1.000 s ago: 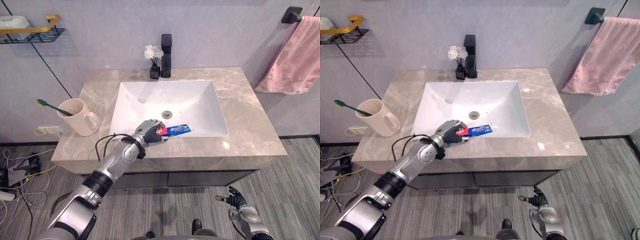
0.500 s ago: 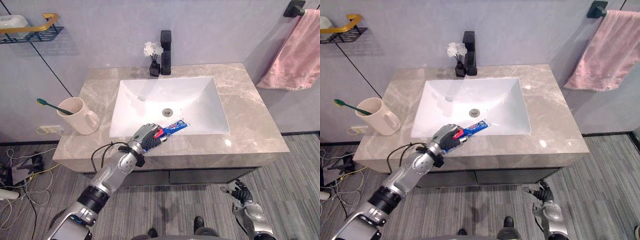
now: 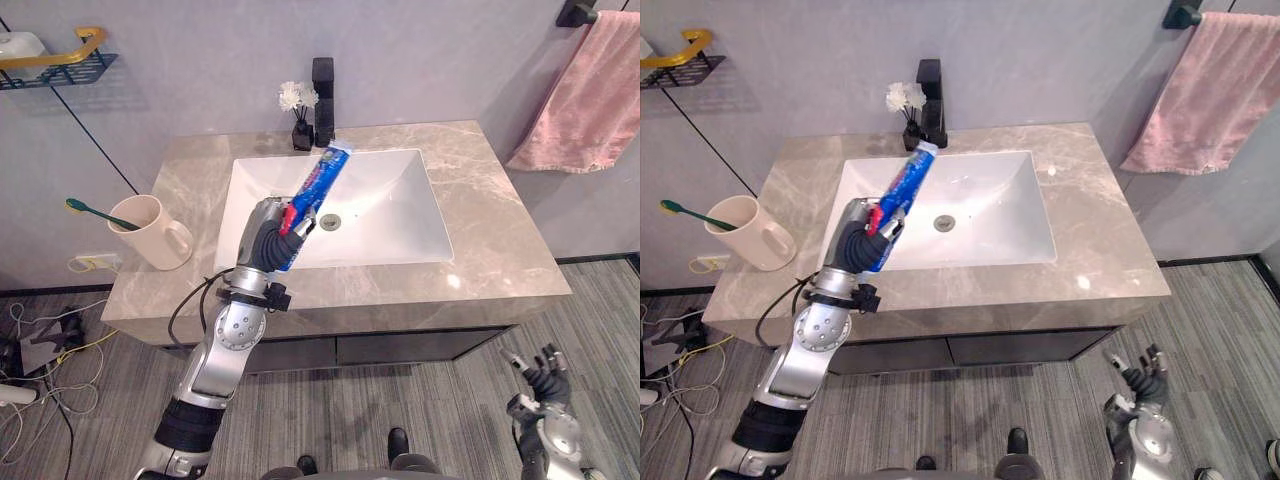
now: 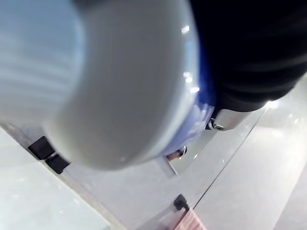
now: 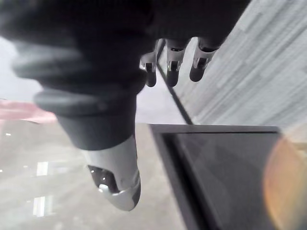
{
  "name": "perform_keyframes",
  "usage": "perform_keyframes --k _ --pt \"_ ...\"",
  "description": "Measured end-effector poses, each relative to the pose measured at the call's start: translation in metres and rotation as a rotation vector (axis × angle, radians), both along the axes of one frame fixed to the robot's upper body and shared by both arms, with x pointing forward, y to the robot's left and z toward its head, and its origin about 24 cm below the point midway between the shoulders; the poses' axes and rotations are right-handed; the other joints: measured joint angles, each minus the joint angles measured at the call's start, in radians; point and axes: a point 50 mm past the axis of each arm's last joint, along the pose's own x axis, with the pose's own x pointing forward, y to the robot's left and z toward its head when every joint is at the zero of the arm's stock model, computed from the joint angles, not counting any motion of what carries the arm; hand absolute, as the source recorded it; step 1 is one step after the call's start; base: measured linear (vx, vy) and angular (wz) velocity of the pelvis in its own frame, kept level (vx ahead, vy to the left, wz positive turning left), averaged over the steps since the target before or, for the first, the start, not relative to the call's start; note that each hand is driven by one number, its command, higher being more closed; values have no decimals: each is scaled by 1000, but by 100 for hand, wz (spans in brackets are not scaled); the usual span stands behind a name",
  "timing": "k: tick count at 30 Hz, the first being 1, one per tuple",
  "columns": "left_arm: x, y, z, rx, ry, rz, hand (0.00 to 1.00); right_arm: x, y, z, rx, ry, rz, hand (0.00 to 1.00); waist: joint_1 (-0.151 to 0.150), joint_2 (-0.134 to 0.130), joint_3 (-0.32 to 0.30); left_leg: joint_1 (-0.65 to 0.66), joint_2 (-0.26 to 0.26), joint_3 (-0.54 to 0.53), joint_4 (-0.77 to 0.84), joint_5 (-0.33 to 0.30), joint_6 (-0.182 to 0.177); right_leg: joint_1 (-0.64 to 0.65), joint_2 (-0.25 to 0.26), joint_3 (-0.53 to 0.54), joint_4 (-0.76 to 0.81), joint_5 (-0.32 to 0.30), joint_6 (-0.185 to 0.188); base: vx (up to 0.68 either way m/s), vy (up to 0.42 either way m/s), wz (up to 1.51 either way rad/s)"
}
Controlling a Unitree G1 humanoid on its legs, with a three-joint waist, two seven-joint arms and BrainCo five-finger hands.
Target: Organize washtable
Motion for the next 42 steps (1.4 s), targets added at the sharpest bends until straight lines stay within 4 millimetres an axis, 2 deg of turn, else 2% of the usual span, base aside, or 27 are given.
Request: perform_keyframes --k 2,3,4,7,9,10,12,14,17,20,25,29,32,38,40,42 --pt "-4 1 4 -13 -17 -4 100 9 2 36 -67 -165 44 0 1 0 0 6 0 7 0 0 0 -1 0 8 6 0 0 -65 -17 -11" --pt "-5 1 5 -17 -21 -7 100 11 3 44 -83 -200 57 0 2 0 0 7 0 8 0 0 0 -1 1 10 7 0 0 -66 -19 -7" --pt "-8 0 6 -24 -28 -13 100 15 6 63 -124 -272 95 0 4 0 0 7 0 9 0 0 0 -3 0 11 11 0 0 -48 -14 -4" --pt "-12 0 7 -30 -37 -20 100 26 12 95 -218 -377 180 0 12 1 -1 7 -1 14 0 0 0 -8 0 16 15 0 0 -37 -12 -6" --pt "-15 0 5 -47 -23 -32 100 39 21 120 -288 -475 252 0 24 1 -11 5 -1 15 0 0 0 -12 1 17 15 0 0 0 0 0" --pt "-15 0 3 -50 -9 -38 100 51 32 133 -302 -532 323 0 28 1 -30 -2 -1 12 2 0 0 -17 2 14 15 0 0 4 -17 5" --pt "-16 -2 3 -57 -3 -57 100 67 52 147 -293 -607 429 0 31 1 -35 -5 -1 7 5 0 0 -16 1 11 15 0 0 1 -16 6" --pt "-17 -4 3 -59 -5 -68 100 73 66 155 -280 -659 505 0 37 1 -36 -7 -1 3 9 0 0 -14 1 8 15 0 0 -14 -14 7" --pt "-16 -4 3 -77 -1 -77 100 78 84 161 -227 -719 611 0 61 0 -37 -12 -2 -4 15 -1 2 -13 -1 2 17 0 0 -21 -14 6" --pt "-17 -7 3 -82 4 -93 100 88 113 167 -126 -777 754 0 76 2 -52 -14 -4 -5 16 -1 3 -13 -4 0 18 0 0 -19 -4 2" --pt "-17 -12 2 -81 6 -115 100 101 149 174 -16 -826 931 0 81 0 -59 -14 -5 -15 19 -1 3 -6 -5 -12 18 0 0 -26 -14 6" --pt "-15 -14 5 -94 -2 -121 100 112 184 164 126 -761 1065 0 87 0 -59 -15 -5 -20 19 0 4 -4 -5 -17 18 0 0 -23 -14 3" --pt "-13 -16 2 -97 6 -120 100 109 208 155 190 -710 1167 0 87 -2 -61 -15 -5 -22 16 0 4 -5 -5 -19 18 0 0 0 0 0" --pt "-10 -24 1 -88 15 -151 100 110 236 155 266 -682 1309 0 86 -8 -65 -20 -5 -27 15 0 4 -7 -4 -24 18 1 -2 -3 -3 2" --pt "-5 -27 5 -82 4 -158 100 107 251 151 316 -654 1374 0 88 -8 -69 -22 -4 -29 14 0 4 -8 -4 -24 17 3 -4 -10 -7 3" --pt "-6 -31 4 -79 9 -173 100 107 258 145 360 -617 1396 0 88 -7 -74 -23 -3 -30 14 0 4 -8 -4 -24 18 3 -4 0 0 0"
